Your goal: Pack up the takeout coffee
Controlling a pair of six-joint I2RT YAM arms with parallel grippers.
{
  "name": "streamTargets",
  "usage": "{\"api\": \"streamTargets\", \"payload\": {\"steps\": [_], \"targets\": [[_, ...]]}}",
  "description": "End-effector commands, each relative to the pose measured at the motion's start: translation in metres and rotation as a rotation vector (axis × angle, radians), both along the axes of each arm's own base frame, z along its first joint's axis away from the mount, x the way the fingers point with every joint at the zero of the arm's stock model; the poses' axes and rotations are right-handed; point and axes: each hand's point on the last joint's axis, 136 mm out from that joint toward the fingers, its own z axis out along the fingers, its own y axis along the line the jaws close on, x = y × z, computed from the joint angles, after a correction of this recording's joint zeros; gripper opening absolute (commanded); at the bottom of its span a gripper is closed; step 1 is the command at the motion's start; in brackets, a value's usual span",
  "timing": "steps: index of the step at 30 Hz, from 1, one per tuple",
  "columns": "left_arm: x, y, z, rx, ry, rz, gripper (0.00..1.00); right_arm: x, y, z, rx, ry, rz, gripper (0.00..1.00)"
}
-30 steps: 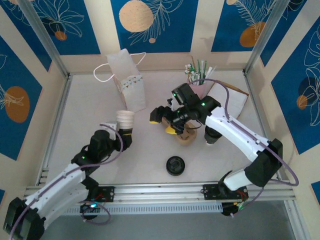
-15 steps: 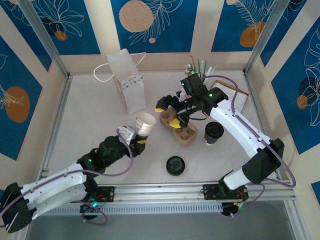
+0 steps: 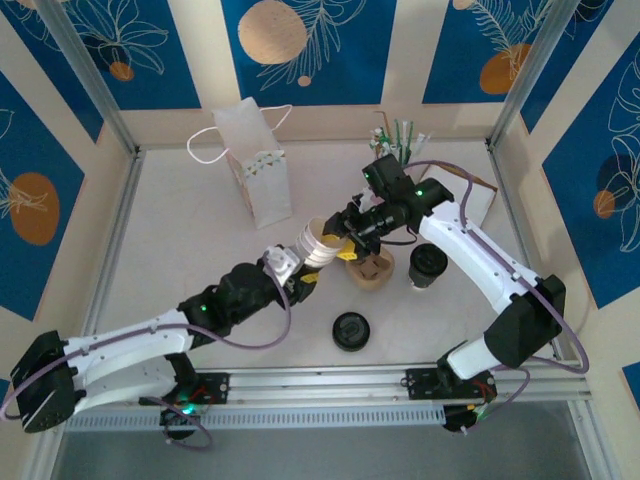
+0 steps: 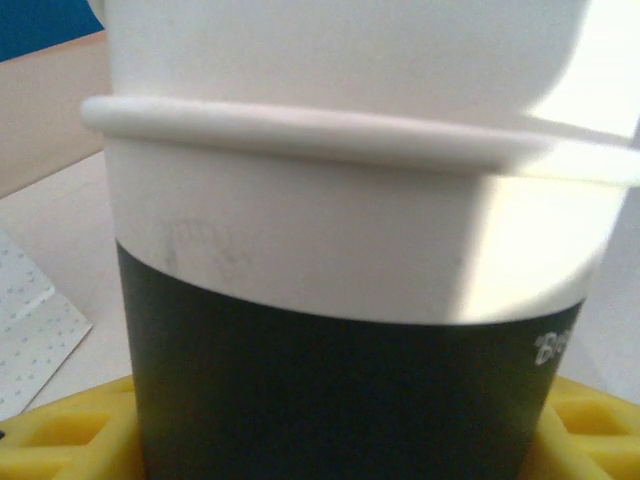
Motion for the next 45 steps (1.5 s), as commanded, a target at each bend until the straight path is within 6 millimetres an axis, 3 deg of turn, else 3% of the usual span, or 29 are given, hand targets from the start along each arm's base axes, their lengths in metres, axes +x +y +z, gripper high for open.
{"api": "streamTargets", "payload": {"steps": [1, 4, 6, 9, 12, 15, 23, 27, 31, 35, 37, 45], "targets": [[0.004, -0.018, 0.034, -0.069, -0.078, -0.036, 0.58, -0.012, -0.004, 0.006, 0.029, 0.027, 0.023, 0.32], [0.007, -0.025, 0.038, -0.070, -0.084, -0.043, 0.65, -0.011, -0.010, 0.007, 0.029, 0.028, 0.009, 0.15], [0.008, -0.029, 0.041, -0.074, -0.084, -0.048, 0.78, -0.010, -0.015, 0.009, 0.037, 0.031, -0.002, 0.06], [0.009, -0.033, 0.044, -0.077, -0.075, -0.054, 0.99, -0.006, -0.024, 0.013, 0.047, 0.018, -0.029, 0.03], [0.009, -0.037, 0.047, -0.076, -0.057, -0.065, 1.00, 0.000, -0.039, 0.018, 0.048, 0.002, -0.072, 0.00], [0.009, -0.036, 0.052, -0.081, -0.041, -0.059, 1.00, 0.007, -0.067, 0.024, 0.003, -0.039, -0.143, 0.00], [0.010, -0.016, 0.059, -0.113, -0.003, 0.011, 1.00, 0.021, -0.191, 0.029, -0.259, -0.181, -0.484, 0.02], [0.009, -0.009, 0.052, -0.111, 0.023, 0.034, 1.00, 0.017, -0.250, 0.024, -0.384, -0.197, -0.633, 0.03], [0.010, -0.002, 0.043, -0.098, 0.039, 0.058, 1.00, 0.002, -0.292, 0.019, -0.476, -0.160, -0.751, 0.03], [0.012, 0.001, 0.034, -0.090, 0.051, 0.077, 1.00, -0.021, -0.323, 0.013, -0.558, -0.093, -0.874, 0.04], [0.013, 0.002, 0.030, -0.091, 0.055, 0.081, 1.00, -0.033, -0.339, 0.009, -0.609, -0.048, -0.943, 0.09], [0.015, 0.007, 0.021, -0.087, 0.070, 0.093, 1.00, -0.054, -0.375, -0.026, -0.710, 0.088, -1.084, 0.14]]}}
